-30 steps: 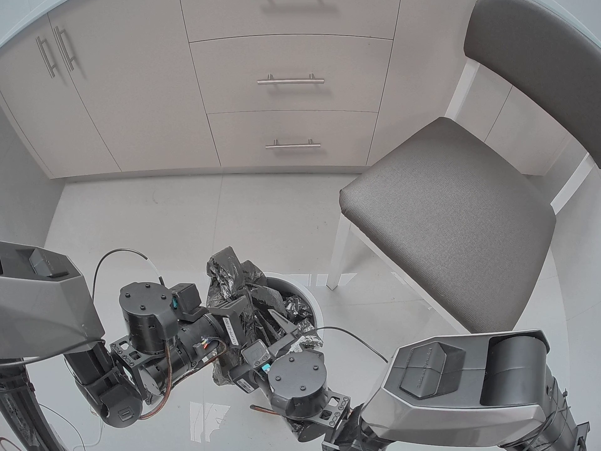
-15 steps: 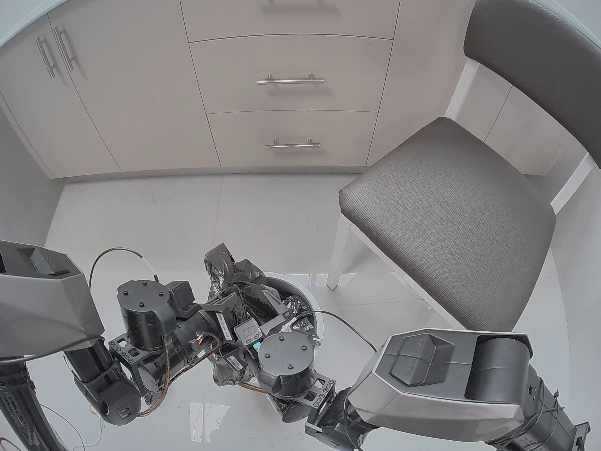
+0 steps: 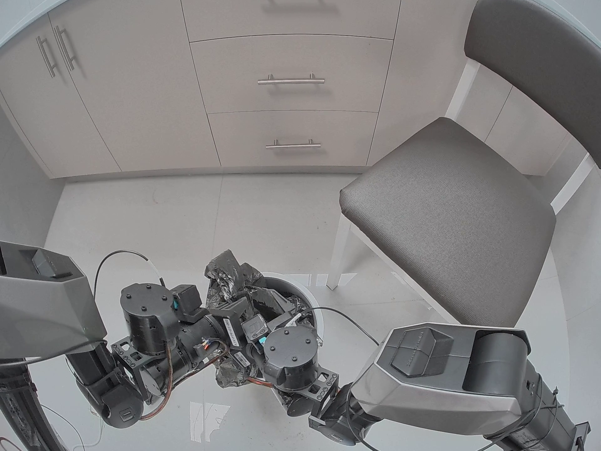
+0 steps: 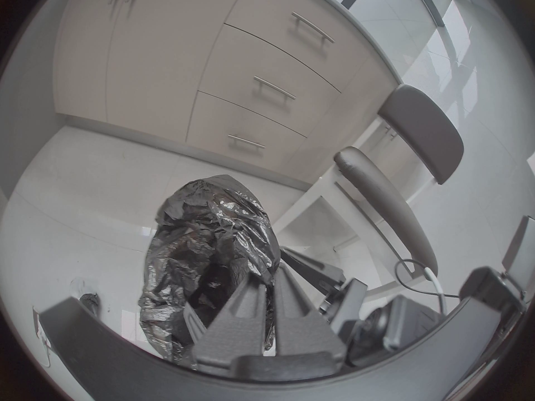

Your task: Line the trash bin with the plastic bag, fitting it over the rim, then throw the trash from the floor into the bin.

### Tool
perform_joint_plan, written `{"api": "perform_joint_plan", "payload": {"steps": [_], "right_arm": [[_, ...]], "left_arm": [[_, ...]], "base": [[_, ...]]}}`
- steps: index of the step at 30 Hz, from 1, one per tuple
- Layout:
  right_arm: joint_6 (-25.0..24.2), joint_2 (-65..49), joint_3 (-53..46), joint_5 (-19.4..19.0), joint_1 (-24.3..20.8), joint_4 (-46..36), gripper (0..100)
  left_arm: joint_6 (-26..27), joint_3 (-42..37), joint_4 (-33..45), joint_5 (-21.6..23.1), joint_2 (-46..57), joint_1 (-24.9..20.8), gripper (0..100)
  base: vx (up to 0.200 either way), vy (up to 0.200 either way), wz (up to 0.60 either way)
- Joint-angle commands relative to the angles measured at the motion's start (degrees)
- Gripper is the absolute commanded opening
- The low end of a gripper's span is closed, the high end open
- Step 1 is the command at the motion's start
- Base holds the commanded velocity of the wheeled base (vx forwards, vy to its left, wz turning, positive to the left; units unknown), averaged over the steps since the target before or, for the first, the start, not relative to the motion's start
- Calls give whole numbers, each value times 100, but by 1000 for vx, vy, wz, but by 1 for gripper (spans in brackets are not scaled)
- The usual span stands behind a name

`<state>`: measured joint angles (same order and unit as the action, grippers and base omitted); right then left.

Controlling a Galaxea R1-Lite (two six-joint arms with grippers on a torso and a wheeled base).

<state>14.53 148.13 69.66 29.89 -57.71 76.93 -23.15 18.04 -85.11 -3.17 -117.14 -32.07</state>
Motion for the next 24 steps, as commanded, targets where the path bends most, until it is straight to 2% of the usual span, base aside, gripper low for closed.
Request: {"api": "perform_joint_plan", "payload": {"steps": [1,13,14,24], "right_arm": [[-3,14,22,8,5,23,100],[6,23,22,26,-3,23,100],[6,23,22,34,-3,32,0],[-3,-30,-84,52,-21,129,0]], "left_arm": [[3,6,4,-26,-19,-1,0],[3,6,4,-26,-19,-1,0],[3,6,4,-35,-19,-1,0],[3,6,4,-35,-19,-1,0]], "base": [[0,0,0],[0,0,0],[0,0,0],[0,0,0]]}}
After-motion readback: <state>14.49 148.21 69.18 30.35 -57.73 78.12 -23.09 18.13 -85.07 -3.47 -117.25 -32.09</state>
